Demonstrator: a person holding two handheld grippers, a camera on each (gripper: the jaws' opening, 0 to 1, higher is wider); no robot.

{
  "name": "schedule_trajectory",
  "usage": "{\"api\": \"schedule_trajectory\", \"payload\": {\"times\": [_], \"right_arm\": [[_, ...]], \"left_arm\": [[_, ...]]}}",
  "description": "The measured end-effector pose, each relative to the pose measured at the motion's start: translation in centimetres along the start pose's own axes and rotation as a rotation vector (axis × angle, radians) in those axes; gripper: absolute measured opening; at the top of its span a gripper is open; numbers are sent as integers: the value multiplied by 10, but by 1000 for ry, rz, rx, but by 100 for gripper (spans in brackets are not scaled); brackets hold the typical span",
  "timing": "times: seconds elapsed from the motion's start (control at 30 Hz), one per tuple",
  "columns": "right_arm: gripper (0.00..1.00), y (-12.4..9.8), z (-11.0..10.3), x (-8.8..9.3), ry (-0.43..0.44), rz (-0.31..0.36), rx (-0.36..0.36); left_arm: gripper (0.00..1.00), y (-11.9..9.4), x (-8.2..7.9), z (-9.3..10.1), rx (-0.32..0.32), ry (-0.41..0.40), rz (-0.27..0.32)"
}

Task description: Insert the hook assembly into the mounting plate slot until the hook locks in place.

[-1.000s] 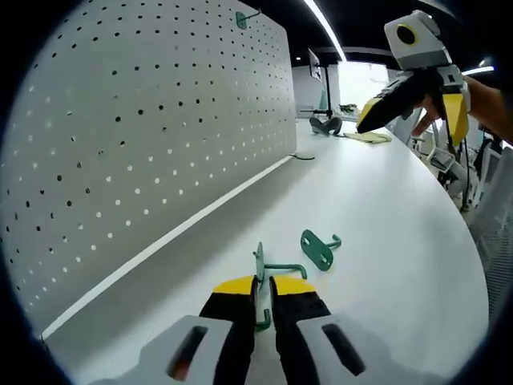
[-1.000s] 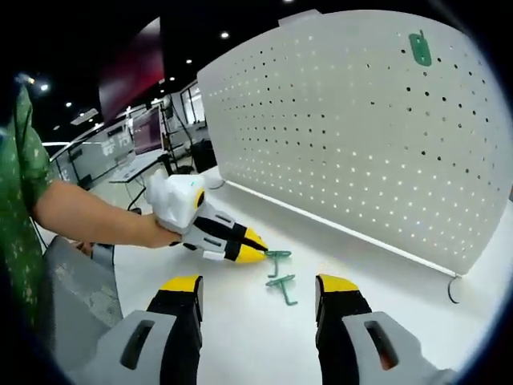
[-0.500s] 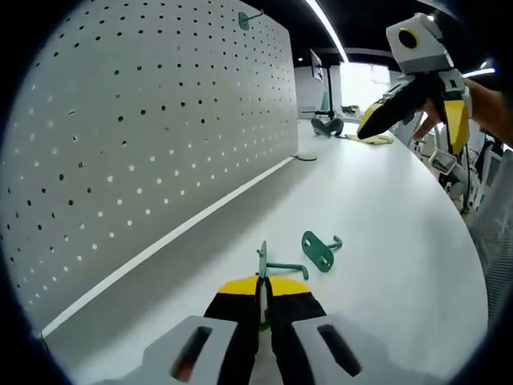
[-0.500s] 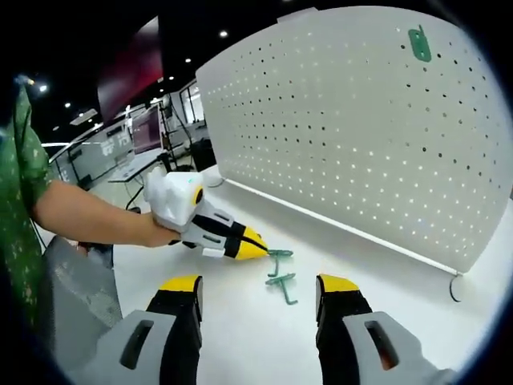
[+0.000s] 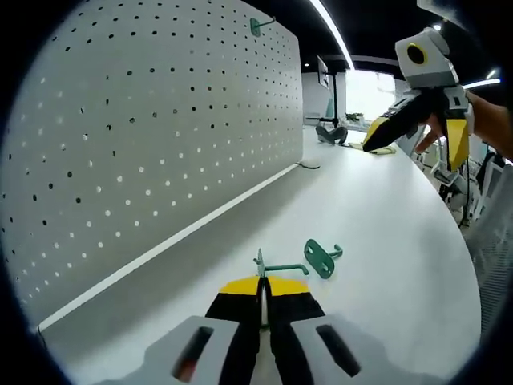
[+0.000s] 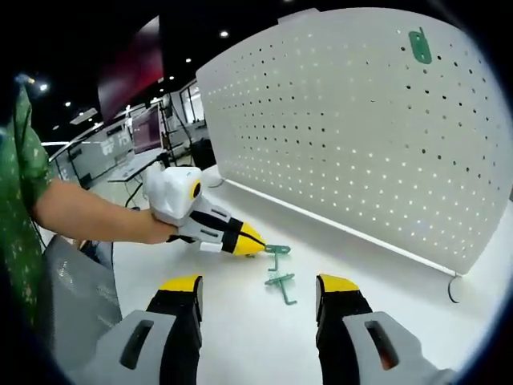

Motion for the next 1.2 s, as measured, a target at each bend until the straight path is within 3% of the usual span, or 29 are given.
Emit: {"api": "schedule_trajectory", "payload": {"times": [0.9, 1.2], "right_arm": [[57, 1, -10, -6, -43, 13, -13], [56, -3, -17, -16, -105, 38, -8]], "left_arm": [[1, -17, -21, 0, 6, -60, 22], [1, -28, -43, 4, 22, -78, 55]]}}
Point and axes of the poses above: the point that each gripper's makers call its tool centre point, and the gripper's own axes: y roughly forward along the fingers, z roughly to its right, x roughly out of its underside, the point moved 2 cm from there along -y, roughly backward along the fingers, and after that the axes turned 3 degrees about z, right-handed, at the moved point
